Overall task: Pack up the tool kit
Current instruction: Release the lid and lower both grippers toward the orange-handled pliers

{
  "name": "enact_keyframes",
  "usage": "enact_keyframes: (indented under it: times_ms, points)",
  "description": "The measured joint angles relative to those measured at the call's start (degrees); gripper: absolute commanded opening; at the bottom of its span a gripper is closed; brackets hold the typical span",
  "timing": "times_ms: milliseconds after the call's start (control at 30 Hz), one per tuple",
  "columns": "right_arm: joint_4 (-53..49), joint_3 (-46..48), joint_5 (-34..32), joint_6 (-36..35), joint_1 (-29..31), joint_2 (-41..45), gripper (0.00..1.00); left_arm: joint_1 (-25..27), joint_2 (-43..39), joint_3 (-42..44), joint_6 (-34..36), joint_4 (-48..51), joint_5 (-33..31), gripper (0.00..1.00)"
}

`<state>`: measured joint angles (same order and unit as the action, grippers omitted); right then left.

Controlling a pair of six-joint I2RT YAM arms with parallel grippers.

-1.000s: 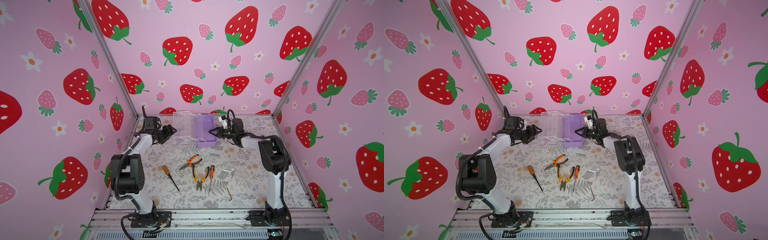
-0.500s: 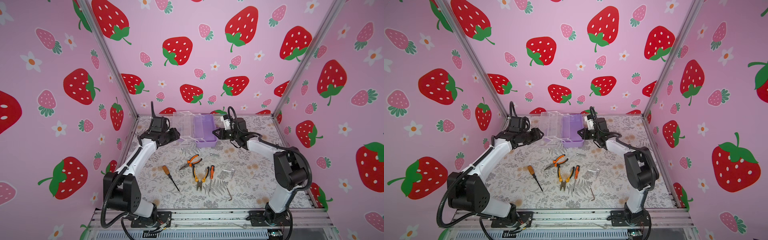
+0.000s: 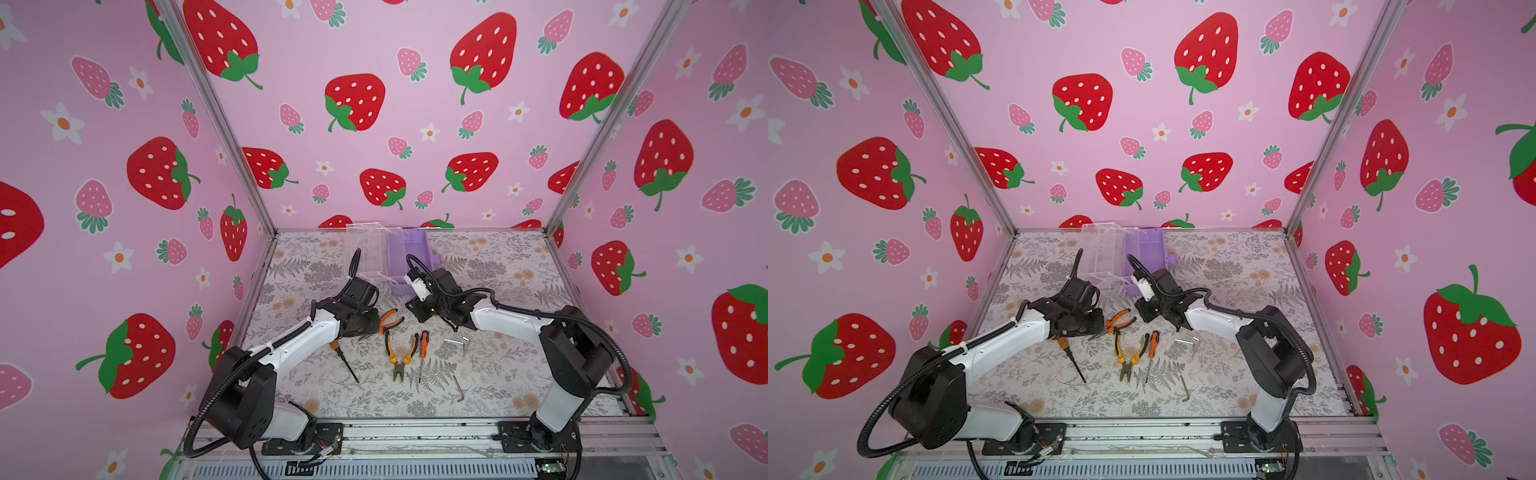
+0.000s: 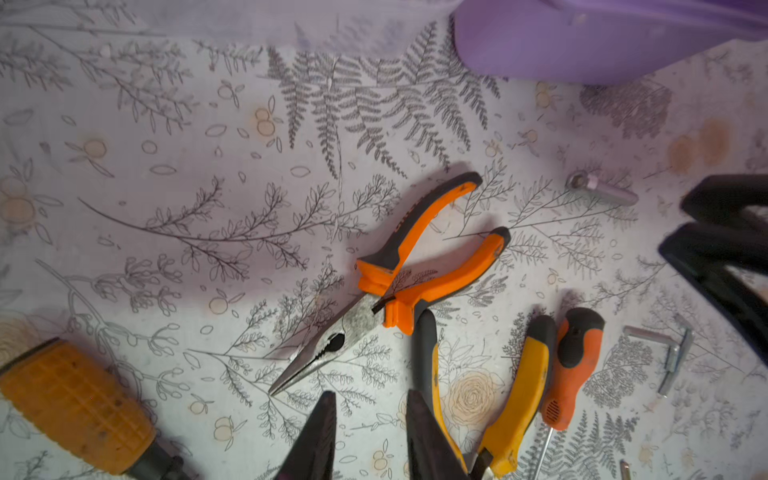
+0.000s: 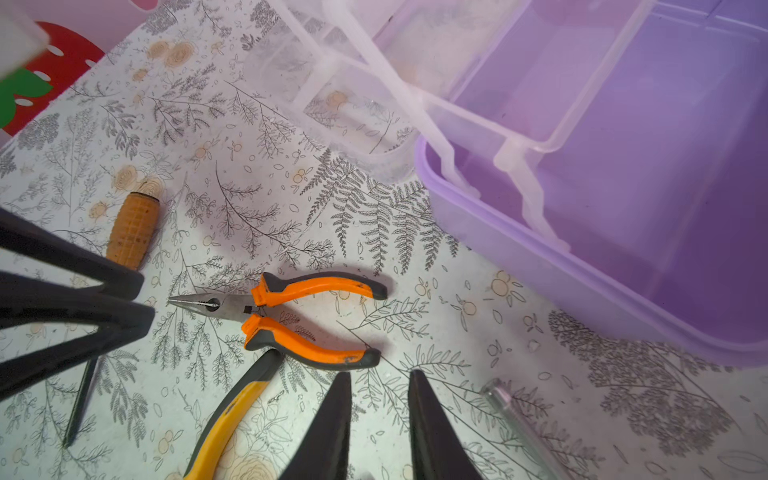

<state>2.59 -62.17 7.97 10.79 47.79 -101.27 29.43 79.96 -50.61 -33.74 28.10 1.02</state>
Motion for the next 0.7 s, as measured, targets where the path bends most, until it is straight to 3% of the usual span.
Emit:
enact_keyframes:
  times_ms: [167, 400, 700]
  points:
    - [1.1, -2.9, -2.6, -3.0, 2.2, -7.0, 0.29, 2.0, -2.8, 5.1, -4.1, -4.9, 0.3, 0.31]
    - [0.8, -7.3, -5.4, -4.7, 3.0, -13.6, 0.29, 3.2, 2.0, 11.0, -9.7, -11.5, 2.3, 0.29]
    - [2.0, -6.2, -7.4, -5.0, 4.6, -14.4, 0.30, 3.1, 6.0, 11.2, -12.9, -16.9, 2.3, 0.29]
